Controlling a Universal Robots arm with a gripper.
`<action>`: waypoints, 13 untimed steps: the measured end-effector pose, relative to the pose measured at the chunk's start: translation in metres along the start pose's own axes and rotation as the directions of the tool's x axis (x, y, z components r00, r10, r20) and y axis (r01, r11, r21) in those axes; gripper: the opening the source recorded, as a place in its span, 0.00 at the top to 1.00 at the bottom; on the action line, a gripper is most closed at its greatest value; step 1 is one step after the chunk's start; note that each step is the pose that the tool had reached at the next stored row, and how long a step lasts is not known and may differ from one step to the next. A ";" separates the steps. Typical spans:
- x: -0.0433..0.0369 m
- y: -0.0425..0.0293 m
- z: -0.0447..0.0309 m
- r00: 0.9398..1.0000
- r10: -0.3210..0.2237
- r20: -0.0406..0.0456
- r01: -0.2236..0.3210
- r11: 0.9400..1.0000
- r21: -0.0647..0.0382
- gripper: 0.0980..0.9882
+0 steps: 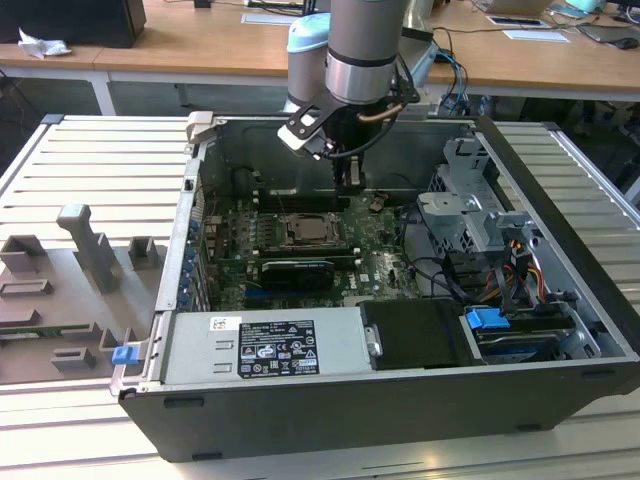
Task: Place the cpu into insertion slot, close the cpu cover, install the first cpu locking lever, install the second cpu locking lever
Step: 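Close the cpu cover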
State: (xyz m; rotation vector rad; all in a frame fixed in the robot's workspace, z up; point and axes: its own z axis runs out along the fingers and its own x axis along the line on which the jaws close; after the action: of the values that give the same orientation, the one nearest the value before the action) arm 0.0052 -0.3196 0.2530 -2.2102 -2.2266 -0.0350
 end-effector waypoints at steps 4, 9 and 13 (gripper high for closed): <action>-0.0002 -0.0062 0.0067 1.000 -0.002 0.000 0.002 1.000 0.000 0.99; -0.0002 -0.0270 0.0146 1.000 -0.012 0.000 0.012 1.000 0.000 0.99; -0.0026 -0.0308 0.0154 1.000 -0.012 0.000 0.012 1.000 0.000 0.99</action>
State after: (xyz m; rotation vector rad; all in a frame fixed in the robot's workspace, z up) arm -0.0254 -0.3221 0.2372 -2.1972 -2.2393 -0.0347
